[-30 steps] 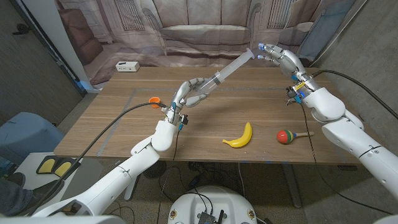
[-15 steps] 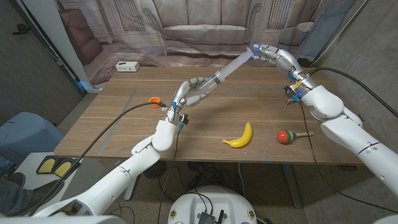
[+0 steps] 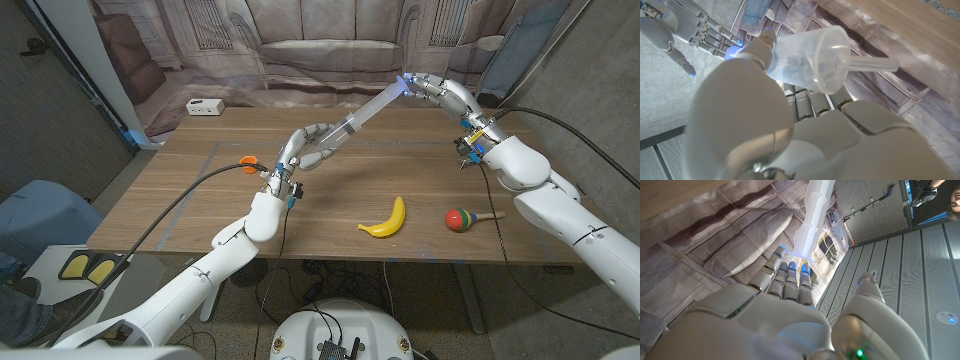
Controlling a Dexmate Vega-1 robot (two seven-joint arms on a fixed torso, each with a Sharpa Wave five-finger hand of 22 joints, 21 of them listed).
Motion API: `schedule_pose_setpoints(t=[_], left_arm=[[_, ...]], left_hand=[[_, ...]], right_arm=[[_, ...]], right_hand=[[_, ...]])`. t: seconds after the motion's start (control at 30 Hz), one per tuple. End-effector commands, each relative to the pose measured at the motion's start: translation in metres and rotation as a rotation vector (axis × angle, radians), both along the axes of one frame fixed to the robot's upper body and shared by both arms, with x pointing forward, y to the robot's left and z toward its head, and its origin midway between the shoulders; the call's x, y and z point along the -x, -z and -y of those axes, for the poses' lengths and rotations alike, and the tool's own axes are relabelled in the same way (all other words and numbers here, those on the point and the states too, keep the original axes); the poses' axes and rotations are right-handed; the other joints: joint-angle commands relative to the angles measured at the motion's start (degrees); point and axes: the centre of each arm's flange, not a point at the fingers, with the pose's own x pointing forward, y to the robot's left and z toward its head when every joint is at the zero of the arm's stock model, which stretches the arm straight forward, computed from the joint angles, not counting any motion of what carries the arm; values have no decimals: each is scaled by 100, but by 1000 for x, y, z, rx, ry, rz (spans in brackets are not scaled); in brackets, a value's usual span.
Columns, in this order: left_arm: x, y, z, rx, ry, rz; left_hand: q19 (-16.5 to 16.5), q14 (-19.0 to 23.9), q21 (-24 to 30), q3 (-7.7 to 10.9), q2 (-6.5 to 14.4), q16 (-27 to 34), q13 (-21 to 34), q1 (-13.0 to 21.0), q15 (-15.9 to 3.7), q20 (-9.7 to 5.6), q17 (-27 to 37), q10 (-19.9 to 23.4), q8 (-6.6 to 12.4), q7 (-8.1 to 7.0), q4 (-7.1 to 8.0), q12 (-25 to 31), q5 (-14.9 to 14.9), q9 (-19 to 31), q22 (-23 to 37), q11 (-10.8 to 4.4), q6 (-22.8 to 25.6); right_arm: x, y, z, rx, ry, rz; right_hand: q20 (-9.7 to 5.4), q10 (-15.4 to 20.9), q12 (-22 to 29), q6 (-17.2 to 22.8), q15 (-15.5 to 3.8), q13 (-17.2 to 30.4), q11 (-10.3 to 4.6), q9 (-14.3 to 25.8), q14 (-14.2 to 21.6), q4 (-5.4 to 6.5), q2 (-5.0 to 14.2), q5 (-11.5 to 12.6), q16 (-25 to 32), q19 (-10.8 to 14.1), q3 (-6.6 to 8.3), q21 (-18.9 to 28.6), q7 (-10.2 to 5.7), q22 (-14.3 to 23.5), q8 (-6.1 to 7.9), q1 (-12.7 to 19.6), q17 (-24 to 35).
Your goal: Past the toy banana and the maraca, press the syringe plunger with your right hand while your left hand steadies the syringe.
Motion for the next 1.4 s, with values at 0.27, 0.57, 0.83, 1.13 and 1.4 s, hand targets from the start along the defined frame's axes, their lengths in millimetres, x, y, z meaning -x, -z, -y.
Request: schedule_pose_setpoints(t=[0.27, 0.57, 0.83, 1.13, 1.4], left_arm=[[-6, -4, 1, -6, -4, -7], [-8, -5, 2, -5, 0, -10], [-8, -5, 1, -3, -3, -11], [-5, -5, 0, -5, -7, -8], [-3, -7, 0, -12, -10, -6]], left_hand=[[72, 639, 61, 189, 413, 38, 38, 238, -731, -88, 11, 391, 10, -93, 156, 21, 28, 27, 15, -300, 308], [71, 653, 84, 185, 419, 50, 47, 236, -732, -90, 22, 405, 2, -92, 155, 13, 26, 29, 12, -299, 318], [70, 650, 104, 195, 424, 38, 56, 232, -738, -89, 14, 411, -6, -95, 154, 3, 28, 30, 11, -287, 325], [72, 639, 135, 194, 427, 29, 68, 209, -721, -92, 13, 423, -16, -98, 165, -10, 27, 31, 8, -294, 339], [64, 651, 155, 196, 425, 29, 77, 198, -738, -90, 11, 424, -28, -97, 164, -24, 27, 32, 6, -289, 339]], right_arm=[[-7, 1, -3, 3, -10, -14], [-7, 0, -4, 11, -8, -20], [-9, 1, -7, 27, -10, -34], [-9, 1, -10, 49, -10, -47], [-8, 3, -13, 70, -12, -52]], right_hand=[[7, 74, 32, 87, 8, 6, 6, 26, 109, -7, 51, 11, 54, 96, 49, 52, -9, 24, 33, 41, 11], [12, 115, 37, 125, 6, 8, -16, 26, 154, -6, 57, 8, 61, 155, 55, 64, 3, 24, 37, 45, 11], [77, 348, 92, 306, -18, 7, 22, 27, 400, -9, 53, 1, 123, 399, 63, 123, -37, 25, 75, 59, 9], [78, 485, 111, 425, -24, 4, 18, 27, 530, -3, 55, 0, 141, 548, 71, 147, -17, 25, 90, 58, 4], [85, 526, 109, 478, -18, 3, 27, 27, 580, 5, 54, -1, 145, 579, 70, 142, 5, 25, 95, 49, 5]])
